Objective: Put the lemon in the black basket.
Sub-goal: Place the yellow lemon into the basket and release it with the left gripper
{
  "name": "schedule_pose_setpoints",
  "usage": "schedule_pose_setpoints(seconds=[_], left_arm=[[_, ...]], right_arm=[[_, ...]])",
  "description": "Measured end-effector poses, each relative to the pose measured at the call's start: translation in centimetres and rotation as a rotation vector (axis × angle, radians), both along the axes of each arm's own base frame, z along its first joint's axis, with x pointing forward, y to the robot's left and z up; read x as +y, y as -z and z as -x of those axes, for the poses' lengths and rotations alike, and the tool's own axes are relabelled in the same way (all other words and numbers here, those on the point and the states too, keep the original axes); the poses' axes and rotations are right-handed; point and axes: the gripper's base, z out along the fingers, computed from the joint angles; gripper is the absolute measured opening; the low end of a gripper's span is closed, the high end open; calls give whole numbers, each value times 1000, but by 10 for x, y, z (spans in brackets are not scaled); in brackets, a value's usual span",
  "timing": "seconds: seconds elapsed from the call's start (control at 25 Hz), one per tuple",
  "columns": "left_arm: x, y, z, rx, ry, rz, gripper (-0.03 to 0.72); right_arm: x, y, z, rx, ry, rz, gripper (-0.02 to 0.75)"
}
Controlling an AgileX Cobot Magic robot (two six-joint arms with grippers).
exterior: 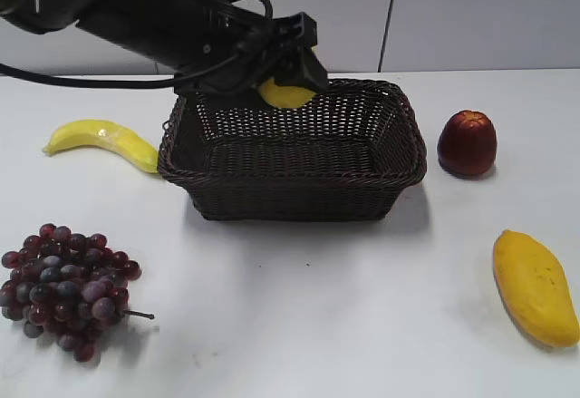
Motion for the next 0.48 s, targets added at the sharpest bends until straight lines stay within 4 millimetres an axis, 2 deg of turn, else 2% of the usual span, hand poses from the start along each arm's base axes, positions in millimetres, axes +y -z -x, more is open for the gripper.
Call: schedule_pose_setpoints(seconds=[0.28,0.48], left_arm=[[7,50,-27,-21,-17,-146,546],[7,61,-33,-63,-22,-181,654]], right_arm=[[0,0,0,0,0,0,590],[0,0,0,0,0,0,590]])
